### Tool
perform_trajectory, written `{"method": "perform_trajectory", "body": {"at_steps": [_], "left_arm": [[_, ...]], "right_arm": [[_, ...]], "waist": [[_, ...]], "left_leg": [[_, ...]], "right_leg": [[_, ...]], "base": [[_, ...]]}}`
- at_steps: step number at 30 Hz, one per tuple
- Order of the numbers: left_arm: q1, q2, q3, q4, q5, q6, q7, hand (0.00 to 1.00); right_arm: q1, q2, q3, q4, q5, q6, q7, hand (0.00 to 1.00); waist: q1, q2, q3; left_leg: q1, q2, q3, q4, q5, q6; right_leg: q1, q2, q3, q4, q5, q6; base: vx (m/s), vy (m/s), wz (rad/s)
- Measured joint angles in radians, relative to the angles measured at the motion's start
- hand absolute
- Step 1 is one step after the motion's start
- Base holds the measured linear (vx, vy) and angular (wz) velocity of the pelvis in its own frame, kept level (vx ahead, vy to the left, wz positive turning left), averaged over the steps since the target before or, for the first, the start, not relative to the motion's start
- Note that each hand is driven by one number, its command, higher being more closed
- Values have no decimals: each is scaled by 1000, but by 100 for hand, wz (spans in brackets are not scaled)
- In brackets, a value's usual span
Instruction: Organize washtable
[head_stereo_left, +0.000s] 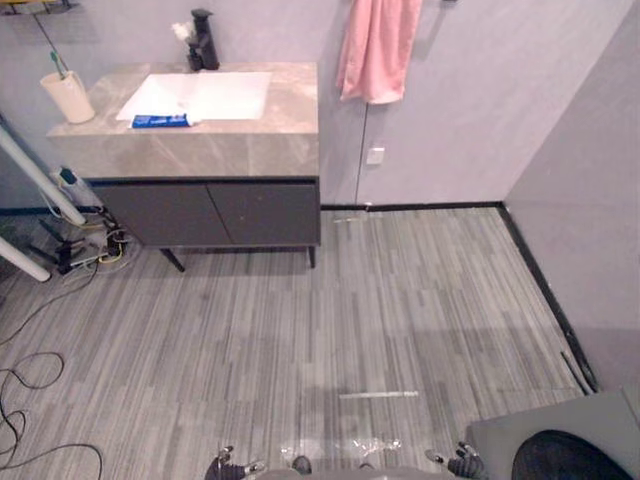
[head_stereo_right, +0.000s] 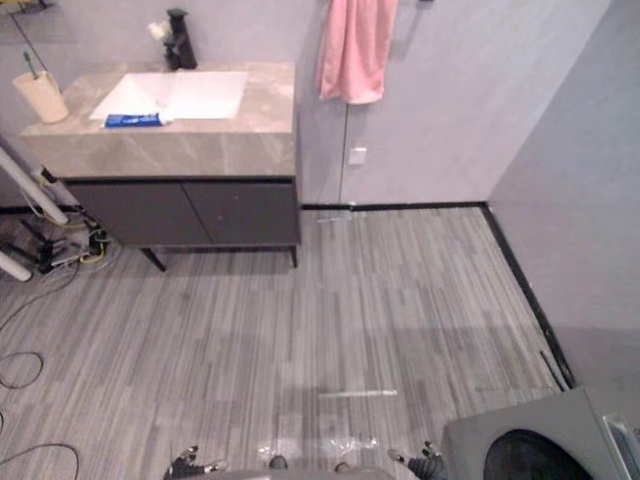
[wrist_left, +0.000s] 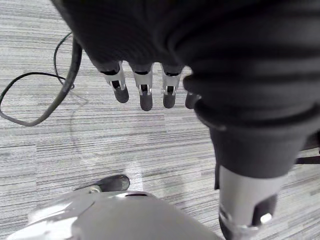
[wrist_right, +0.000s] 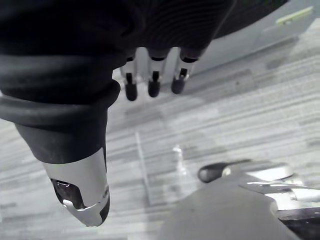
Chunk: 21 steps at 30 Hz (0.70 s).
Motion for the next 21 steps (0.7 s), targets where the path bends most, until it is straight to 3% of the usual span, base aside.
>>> {"method": "perform_trajectory", "body": {"at_steps": [8,10,12,13,15,16,18,20,21], "left_arm": [[-15,-1,2,4,-20,0,-2,0],[-29,1,10,0,-25,0,-8,0],[-31,-4,44,-16,-43,-2,-20,0],[-26,-12,63,-36,-51,-3,-20,0],[-20,-25,90,-51,-55,-5,-20,0],[-16,-44,120,-54,-70,-12,-19,0],[-14,-47,122,-53,-84,-13,-18,0],[-9,-48,121,-53,-91,-19,-18,0],[-1,-53,119,-53,-96,-20,-18,0]], "right_arm": [[-9,1,-16,-2,11,0,-6,0],[-8,8,-38,-4,28,-1,-6,0],[-6,16,-61,-9,50,-1,-7,0],[5,18,-66,-30,51,0,-9,0],[18,16,-66,-54,55,-2,-9,0],[19,10,-67,-73,78,-1,-11,0],[17,8,-71,-72,88,-1,-12,0],[12,9,-75,-69,107,-2,-13,0],[11,5,-76,-69,120,-3,-13,0]], "waist": [[-14,7,16],[-8,5,35],[-1,4,55],[2,8,60],[4,8,68],[4,25,67],[3,29,69],[6,27,69],[5,35,66]], "left_leg": [[-43,24,38,41,-22,-4],[-103,41,44,192,-90,-16],[-182,75,87,419,-144,-52],[-236,100,99,565,-149,-48],[-276,121,106,669,-149,-48],[-331,144,113,762,-179,-31],[-353,141,113,742,-192,-15],[-369,98,74,587,-185,-20],[-348,81,43,460,-167,-42]], "right_leg": [[-40,18,22,13,3,-6],[-41,19,20,35,-7,-16],[-40,18,20,77,-38,-27],[-41,18,27,115,-65,-29],[-39,21,36,144,-89,-40],[-31,27,59,173,-118,-60],[-33,20,76,182,-129,-66],[-40,-7,114,190,-147,-52],[-48,-14,138,193,-163,-36]], "base": [[0,-57,-14],[20,-59,1],[-23,-85,-1],[-13,-77,0],[17,-28,-8],[64,8,-20],[116,62,-32],[146,136,-56],[143,161,-59]]}}
